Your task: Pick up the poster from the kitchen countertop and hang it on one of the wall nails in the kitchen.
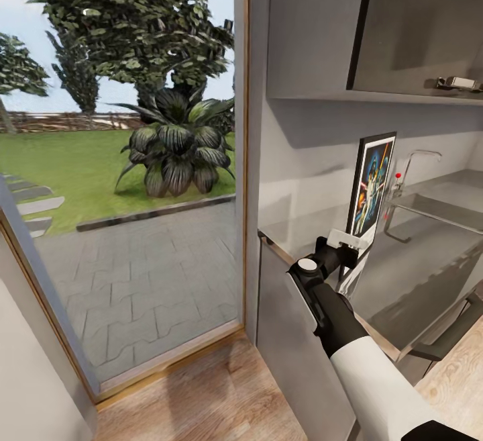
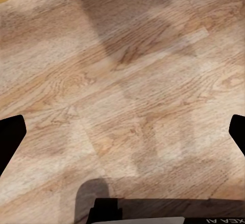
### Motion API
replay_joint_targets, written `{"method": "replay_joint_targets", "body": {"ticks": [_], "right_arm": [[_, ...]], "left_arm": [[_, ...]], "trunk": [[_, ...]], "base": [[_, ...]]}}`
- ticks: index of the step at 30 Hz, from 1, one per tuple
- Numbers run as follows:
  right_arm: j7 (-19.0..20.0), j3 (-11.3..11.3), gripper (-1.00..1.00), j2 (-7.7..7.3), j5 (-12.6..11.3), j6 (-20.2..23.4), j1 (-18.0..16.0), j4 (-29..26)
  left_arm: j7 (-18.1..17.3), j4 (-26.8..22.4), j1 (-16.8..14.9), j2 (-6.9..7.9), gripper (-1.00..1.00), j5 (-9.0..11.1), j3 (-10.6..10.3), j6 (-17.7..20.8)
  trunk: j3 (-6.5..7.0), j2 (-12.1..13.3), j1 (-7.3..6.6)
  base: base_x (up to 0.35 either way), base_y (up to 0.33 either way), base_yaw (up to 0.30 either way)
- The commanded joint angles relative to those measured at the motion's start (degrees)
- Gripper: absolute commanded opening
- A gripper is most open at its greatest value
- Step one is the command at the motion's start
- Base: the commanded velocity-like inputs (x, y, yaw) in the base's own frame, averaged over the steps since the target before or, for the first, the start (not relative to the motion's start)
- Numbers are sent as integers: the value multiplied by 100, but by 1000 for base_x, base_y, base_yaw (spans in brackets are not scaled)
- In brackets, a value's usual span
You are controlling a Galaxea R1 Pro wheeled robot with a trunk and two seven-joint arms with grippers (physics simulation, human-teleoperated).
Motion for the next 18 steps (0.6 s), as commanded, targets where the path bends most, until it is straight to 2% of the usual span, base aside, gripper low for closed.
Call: {"method": "replay_joint_targets", "body": {"ticks": [1, 18], "right_arm": [[-23, 15, -100, -2, -28, 43, -4, -6], [-41, 32, -100, 1, -28, 45, -7, -44]], "left_arm": [[3, -10, 2, -2, 100, -1, 5, -1], [3, -11, 3, -2, 100, -1, 11, -1]], "trunk": [[-5, -3, 0], [-5, -3, 0]], "base": [[0, 0, 0], [0, 0, 0]]}}
